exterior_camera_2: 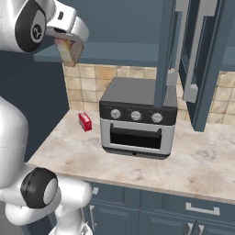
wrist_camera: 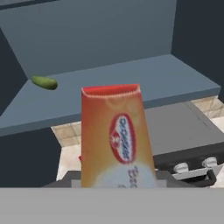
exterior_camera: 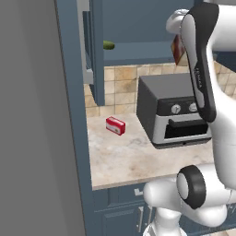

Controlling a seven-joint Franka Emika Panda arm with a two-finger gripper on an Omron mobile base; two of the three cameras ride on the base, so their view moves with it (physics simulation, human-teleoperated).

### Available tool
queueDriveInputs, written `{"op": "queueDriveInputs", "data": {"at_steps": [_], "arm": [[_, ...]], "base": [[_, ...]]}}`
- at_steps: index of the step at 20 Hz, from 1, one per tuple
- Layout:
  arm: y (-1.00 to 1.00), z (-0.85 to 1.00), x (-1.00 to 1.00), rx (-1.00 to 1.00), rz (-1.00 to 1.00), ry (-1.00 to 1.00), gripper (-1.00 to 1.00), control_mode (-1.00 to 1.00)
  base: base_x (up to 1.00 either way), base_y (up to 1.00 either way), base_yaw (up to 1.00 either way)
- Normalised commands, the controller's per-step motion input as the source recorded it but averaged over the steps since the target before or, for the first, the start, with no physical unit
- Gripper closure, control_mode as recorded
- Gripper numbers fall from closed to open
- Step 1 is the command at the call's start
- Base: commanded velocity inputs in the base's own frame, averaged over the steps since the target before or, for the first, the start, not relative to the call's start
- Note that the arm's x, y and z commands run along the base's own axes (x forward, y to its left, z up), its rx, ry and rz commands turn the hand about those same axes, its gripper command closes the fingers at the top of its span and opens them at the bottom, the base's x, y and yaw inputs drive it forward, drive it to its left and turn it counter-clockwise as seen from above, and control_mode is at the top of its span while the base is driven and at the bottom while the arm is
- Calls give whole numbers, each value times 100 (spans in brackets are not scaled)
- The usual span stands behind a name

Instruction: Pick the boxed food and canned food from the counter and place them in the cabinets closest to them.

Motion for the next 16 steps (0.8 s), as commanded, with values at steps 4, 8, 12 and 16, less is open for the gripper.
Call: {"op": "queueDriveInputs", "data": {"at_steps": [4,8,12,16], "arm": [[-6,0,25,0,3,-1,100,-100],[-2,0,24,0,3,0,100,-100],[0,-5,23,-2,4,0,100,-100],[0,-12,23,-4,4,0,100,-100]], "base": [[0,0,0],[0,0,0],[0,0,0],[0,0,0]]}}
